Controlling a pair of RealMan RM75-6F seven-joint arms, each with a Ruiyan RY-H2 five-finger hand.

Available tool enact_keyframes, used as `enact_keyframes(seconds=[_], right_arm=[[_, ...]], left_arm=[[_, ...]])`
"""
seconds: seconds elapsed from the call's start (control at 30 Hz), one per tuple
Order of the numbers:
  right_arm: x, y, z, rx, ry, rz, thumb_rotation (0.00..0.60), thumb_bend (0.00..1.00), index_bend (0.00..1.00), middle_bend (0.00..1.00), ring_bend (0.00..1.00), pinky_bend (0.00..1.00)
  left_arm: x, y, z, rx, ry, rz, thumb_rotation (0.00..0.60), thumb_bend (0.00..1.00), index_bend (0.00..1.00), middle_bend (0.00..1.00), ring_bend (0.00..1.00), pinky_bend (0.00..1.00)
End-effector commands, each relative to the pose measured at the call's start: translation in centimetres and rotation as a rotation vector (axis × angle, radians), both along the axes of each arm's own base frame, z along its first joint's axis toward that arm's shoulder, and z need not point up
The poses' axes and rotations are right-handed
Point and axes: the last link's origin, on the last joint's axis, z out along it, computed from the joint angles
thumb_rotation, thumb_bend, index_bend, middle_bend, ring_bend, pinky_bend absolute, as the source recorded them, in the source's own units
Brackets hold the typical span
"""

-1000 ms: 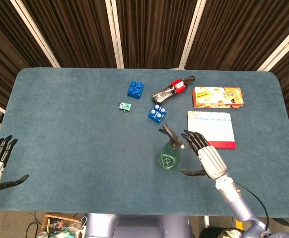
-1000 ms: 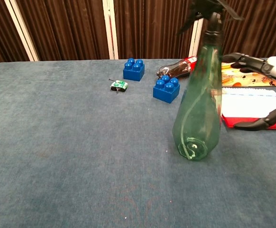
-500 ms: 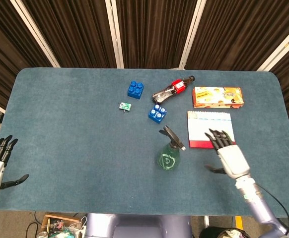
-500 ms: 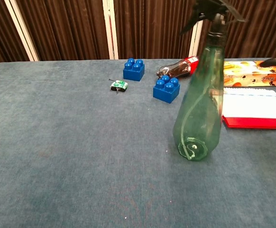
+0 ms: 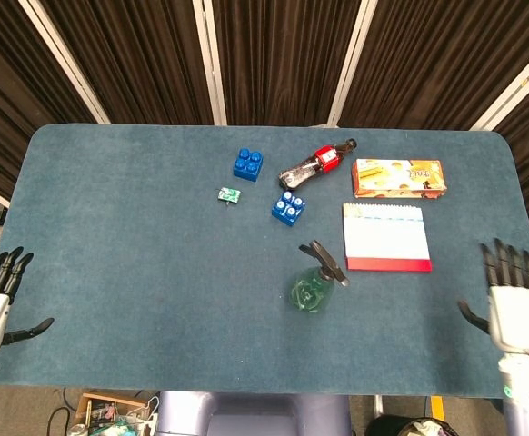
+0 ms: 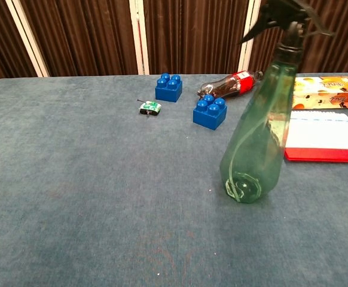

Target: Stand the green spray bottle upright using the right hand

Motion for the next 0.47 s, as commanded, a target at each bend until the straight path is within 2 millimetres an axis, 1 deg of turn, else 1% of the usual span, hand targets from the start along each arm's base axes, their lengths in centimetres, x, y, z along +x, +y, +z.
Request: enact_keyframes(seconds=[0.03, 0.23, 0.47], right_arm=[[-0.19, 1.38, 0.84, -0.004, 0.012, -0.030, 0.600, 0.23, 0.00, 0.00, 0.00, 0.00], [-0.47, 1.38, 0.80, 0.040, -0.025, -0.056, 0.600, 0.23, 0.00, 0.00, 0.00, 0.00], [-0.34, 1.66, 0.87, 0.067, -0.042, -0.042, 0.600, 0.24, 0.00, 0.00, 0.00, 0.00]], left_arm=[[0.00, 0.10, -0.19, -0.005, 0.007, 0.000, 0.600, 0.00, 0.00, 0.00, 0.00, 0.04], [0.20, 0.11, -0.54, -0.014, 0.016, -0.006, 0.600, 0.00, 0.00, 0.00, 0.00, 0.04], [0.35, 0.01, -0.54, -0.006, 0.016, -0.009, 0.600, 0.00, 0.00, 0.00, 0.00, 0.04]])
